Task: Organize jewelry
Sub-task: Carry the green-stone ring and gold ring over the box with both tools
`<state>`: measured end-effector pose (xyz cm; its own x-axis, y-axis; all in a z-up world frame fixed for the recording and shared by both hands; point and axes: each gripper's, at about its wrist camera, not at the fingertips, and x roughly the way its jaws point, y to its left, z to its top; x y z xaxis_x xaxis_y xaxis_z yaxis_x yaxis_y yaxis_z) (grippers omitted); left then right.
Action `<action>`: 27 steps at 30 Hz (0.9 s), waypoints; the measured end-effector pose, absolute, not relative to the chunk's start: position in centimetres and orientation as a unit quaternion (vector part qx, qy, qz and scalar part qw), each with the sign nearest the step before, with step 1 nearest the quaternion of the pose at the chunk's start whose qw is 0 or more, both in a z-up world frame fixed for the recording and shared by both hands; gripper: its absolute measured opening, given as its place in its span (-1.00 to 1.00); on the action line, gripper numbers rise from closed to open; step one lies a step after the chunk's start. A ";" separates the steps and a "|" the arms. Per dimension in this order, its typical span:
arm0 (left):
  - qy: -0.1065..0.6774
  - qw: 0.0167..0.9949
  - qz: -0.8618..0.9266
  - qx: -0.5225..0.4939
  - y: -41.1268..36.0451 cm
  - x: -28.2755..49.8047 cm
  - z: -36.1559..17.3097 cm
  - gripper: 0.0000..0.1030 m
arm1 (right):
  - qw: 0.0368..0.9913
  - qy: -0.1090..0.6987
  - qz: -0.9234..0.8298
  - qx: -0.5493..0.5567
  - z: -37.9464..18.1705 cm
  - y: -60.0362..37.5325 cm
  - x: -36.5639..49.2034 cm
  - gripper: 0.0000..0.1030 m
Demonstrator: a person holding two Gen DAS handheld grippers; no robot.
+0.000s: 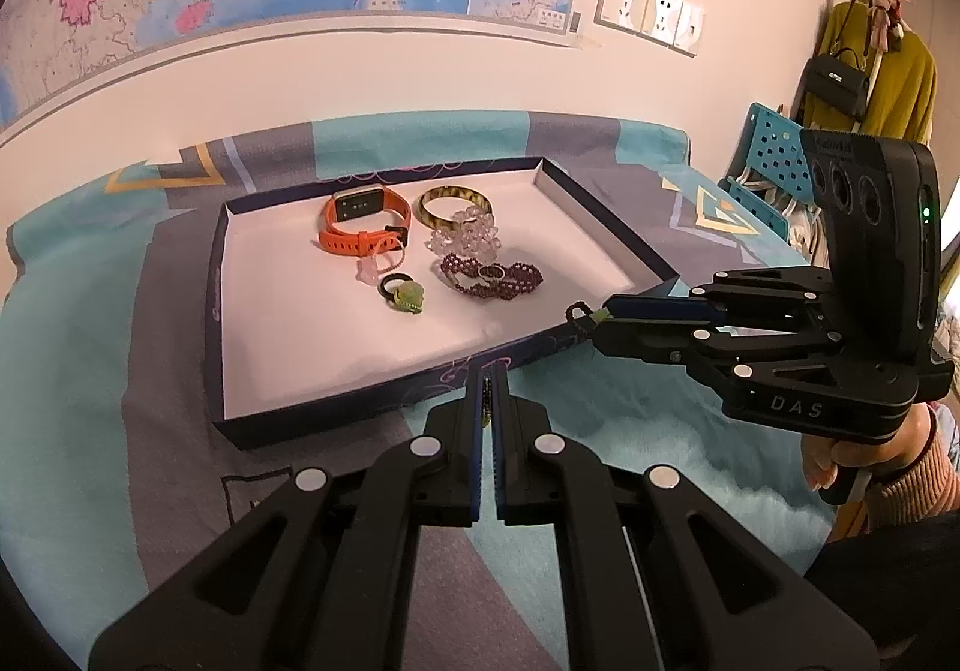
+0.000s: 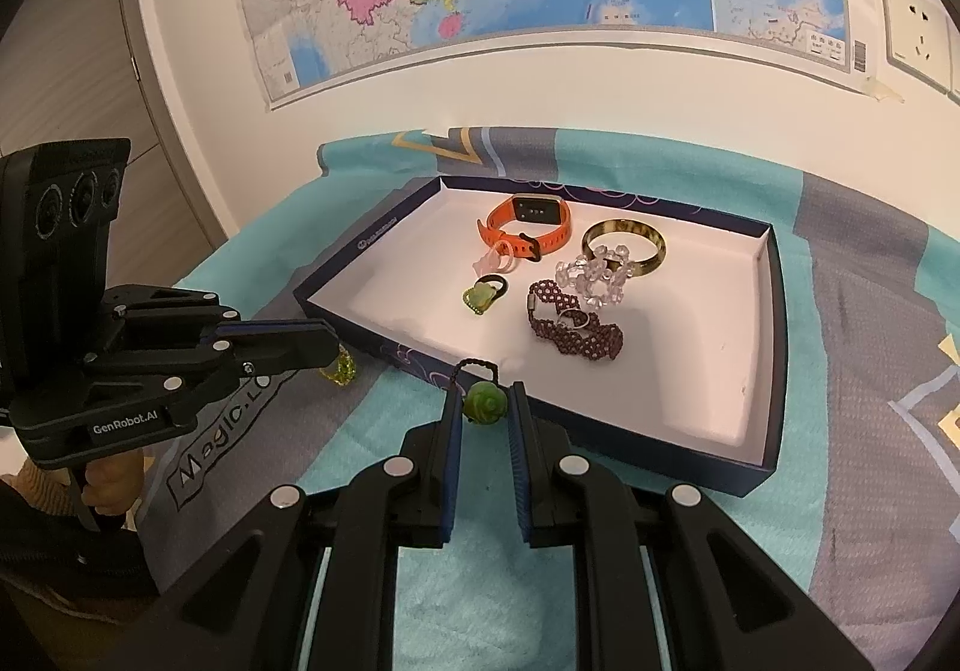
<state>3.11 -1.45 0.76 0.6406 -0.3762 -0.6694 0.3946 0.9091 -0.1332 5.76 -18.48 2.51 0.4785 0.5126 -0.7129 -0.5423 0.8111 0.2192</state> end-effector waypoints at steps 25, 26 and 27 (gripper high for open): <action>0.351 0.914 -0.204 0.013 -1.3 4.8 2.0 -0.94 | 0.864 0.401 0.305 -0.018 3.2 -18.3 7.8 -0.73; 0.351 0.914 -0.204 0.013 -1.2 4.9 2.0 -0.94 | 0.863 0.402 0.306 -0.016 3.2 -18.4 8.0 -0.73; 0.351 0.914 -0.203 0.012 -1.2 5.0 2.1 -0.94 | 0.863 0.403 0.305 -0.015 3.1 -18.4 8.1 -0.73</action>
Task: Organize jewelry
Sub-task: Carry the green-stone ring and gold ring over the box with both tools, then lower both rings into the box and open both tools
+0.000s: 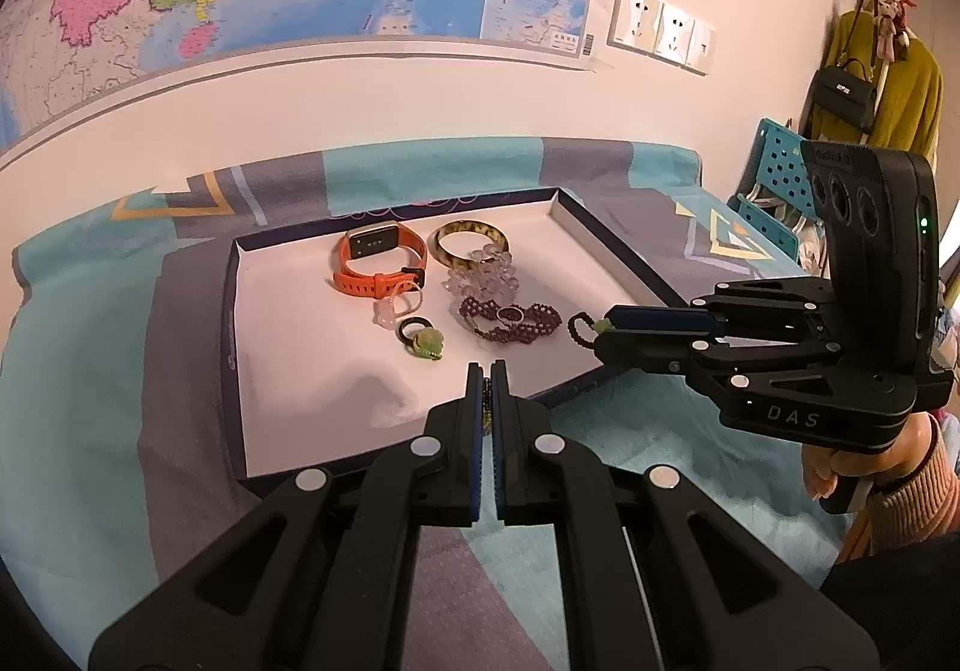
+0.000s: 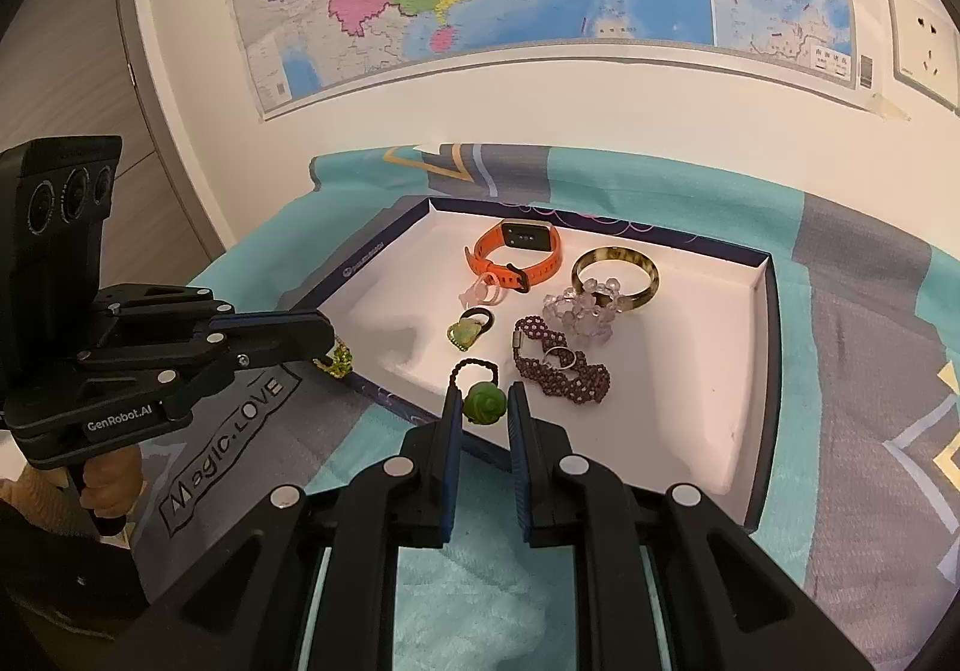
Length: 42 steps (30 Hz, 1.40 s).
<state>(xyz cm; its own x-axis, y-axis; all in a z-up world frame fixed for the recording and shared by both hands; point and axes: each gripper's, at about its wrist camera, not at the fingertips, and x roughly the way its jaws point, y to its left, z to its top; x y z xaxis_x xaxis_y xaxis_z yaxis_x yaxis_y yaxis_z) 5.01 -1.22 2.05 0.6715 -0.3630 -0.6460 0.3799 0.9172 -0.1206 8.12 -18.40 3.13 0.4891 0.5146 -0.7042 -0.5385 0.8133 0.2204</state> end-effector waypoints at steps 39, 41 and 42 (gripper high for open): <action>0.358 0.914 -0.192 0.006 -1.3 7.7 1.4 -0.94 | 0.862 0.412 0.296 -0.016 2.5 -18.2 10.3 -0.73; 0.360 0.913 -0.193 0.003 -1.3 8.0 1.4 -0.94 | 0.861 0.414 0.297 -0.016 2.3 -18.0 10.5 -0.73; 0.362 0.912 -0.194 0.001 -1.3 8.1 1.2 -0.94 | 0.860 0.415 0.297 -0.016 2.2 -18.0 10.6 -0.73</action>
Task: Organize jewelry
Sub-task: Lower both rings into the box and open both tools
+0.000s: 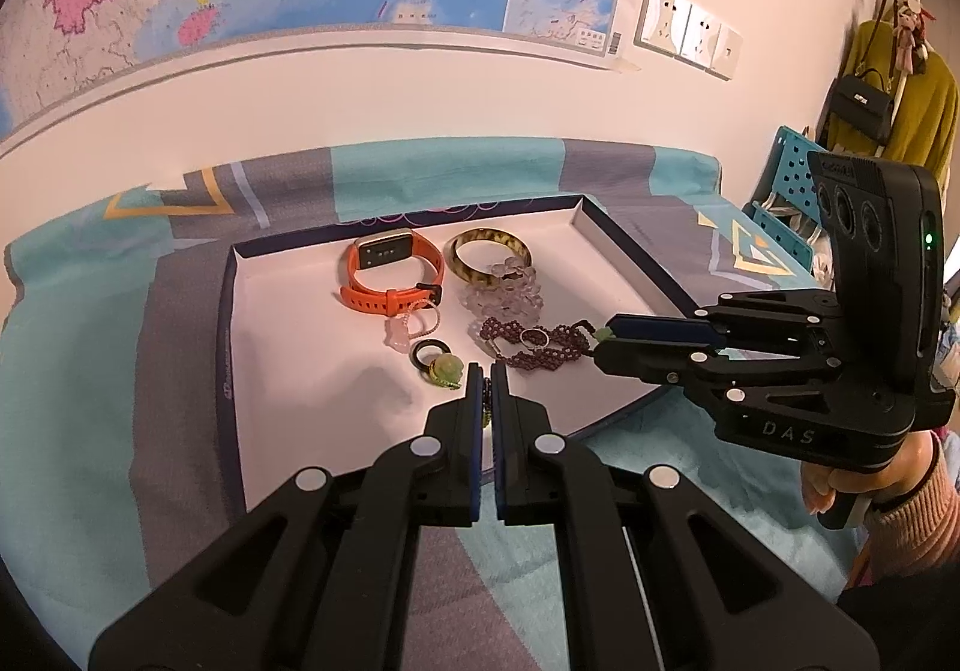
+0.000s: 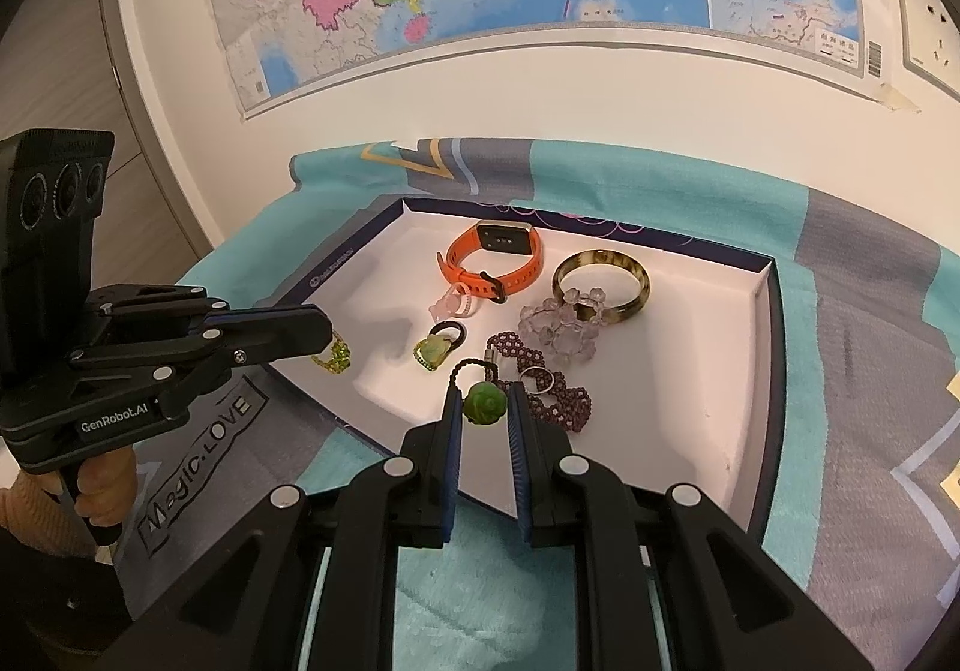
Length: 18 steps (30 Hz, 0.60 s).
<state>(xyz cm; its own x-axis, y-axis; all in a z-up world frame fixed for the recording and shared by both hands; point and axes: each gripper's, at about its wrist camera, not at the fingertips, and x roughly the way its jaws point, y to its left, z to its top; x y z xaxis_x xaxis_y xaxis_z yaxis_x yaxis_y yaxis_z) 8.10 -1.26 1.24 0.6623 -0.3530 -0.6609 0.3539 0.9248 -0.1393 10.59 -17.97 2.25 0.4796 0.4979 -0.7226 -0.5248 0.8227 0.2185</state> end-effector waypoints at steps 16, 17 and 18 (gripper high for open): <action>0.384 0.905 -0.186 -0.003 -1.5 10.1 -0.2 -0.94 | 0.853 0.432 0.291 -0.026 1.0 -17.1 12.2 -0.73; 0.386 0.904 -0.185 -0.004 -1.5 10.3 -0.4 -0.94 | 0.853 0.433 0.290 -0.027 0.9 -17.0 12.3 -0.73; 0.388 0.903 -0.185 -0.005 -1.5 10.4 -0.5 -0.94 | 0.852 0.434 0.290 -0.027 0.8 -17.0 12.4 -0.73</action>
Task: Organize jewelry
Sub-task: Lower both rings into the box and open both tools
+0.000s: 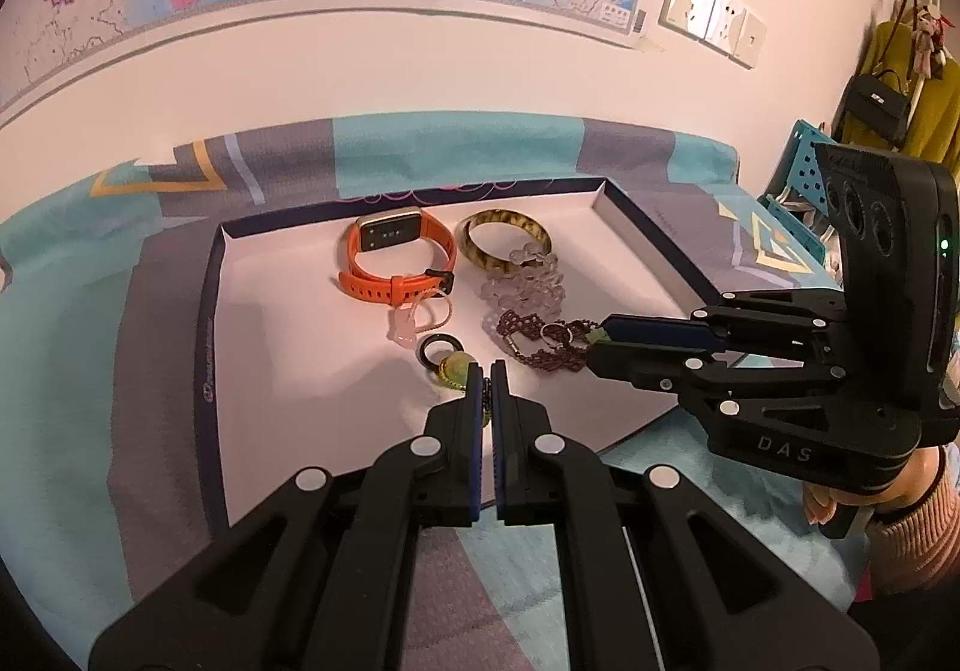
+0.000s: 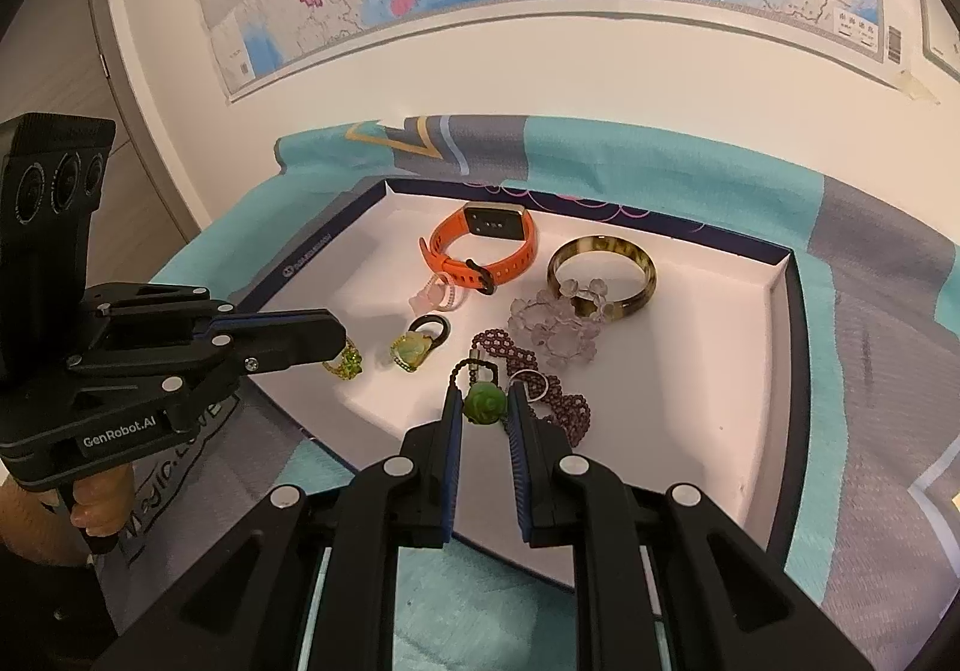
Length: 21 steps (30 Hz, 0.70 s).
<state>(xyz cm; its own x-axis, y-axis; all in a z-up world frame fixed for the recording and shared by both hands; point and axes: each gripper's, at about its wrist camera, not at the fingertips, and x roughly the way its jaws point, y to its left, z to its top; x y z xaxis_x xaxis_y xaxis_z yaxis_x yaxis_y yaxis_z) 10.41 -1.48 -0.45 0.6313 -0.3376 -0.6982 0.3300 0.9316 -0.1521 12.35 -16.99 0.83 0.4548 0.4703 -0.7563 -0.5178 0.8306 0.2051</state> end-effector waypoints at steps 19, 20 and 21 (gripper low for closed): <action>0.414 0.894 -0.171 -0.010 -1.6 12.3 -2.7 -0.94 | 0.847 0.452 0.277 -0.038 -0.4 -16.2 13.3 -0.73; 0.415 0.894 -0.170 -0.011 -1.6 12.4 -2.8 -0.94 | 0.847 0.452 0.276 -0.039 -0.5 -16.2 13.4 -0.73; 0.417 0.893 -0.169 -0.011 -1.6 12.4 -2.8 -0.94 | 0.847 0.452 0.275 -0.040 -0.5 -16.2 13.4 -0.73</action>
